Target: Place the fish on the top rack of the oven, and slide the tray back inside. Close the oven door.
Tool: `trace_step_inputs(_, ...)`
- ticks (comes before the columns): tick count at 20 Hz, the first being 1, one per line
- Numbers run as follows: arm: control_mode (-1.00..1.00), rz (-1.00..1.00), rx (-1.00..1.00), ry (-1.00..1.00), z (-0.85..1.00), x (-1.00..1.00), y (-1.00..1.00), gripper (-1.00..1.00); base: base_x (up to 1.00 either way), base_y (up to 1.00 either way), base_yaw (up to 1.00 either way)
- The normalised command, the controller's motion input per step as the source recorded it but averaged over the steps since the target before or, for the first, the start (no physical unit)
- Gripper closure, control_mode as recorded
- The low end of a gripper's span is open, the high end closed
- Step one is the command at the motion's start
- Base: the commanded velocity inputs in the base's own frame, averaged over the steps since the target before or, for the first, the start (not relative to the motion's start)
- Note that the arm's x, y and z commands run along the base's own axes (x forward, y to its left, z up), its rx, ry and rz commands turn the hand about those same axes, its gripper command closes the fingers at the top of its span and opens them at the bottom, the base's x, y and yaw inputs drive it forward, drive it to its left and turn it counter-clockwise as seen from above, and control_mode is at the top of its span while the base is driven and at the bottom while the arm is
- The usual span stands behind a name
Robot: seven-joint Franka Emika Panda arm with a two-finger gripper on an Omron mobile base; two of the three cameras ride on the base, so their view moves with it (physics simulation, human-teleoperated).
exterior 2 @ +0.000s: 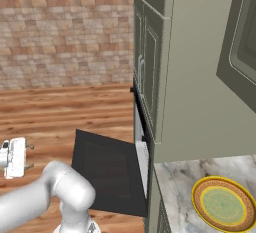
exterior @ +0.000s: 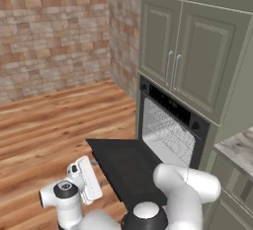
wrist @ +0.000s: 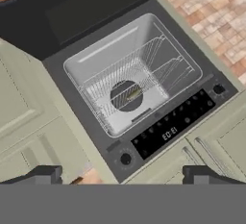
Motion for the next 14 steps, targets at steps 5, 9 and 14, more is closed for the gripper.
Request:
trace_step_inputs(5, -1.00, 0.00, -0.16, 0.05, -0.29, 0.00, 0.00, -1.00, 0.00, 0.00, 0.00)
trace_step_inputs(9, -1.00, 0.00, -0.13, 0.01, -0.47, 0.06, 0.00, -1.00, 0.00, 0.00, 0.00)
trace_step_inputs(14, -1.00, 0.00, -0.03, 0.04, -0.38, 0.05, 0.00, -1.00, 0.00, 0.00, 0.00)
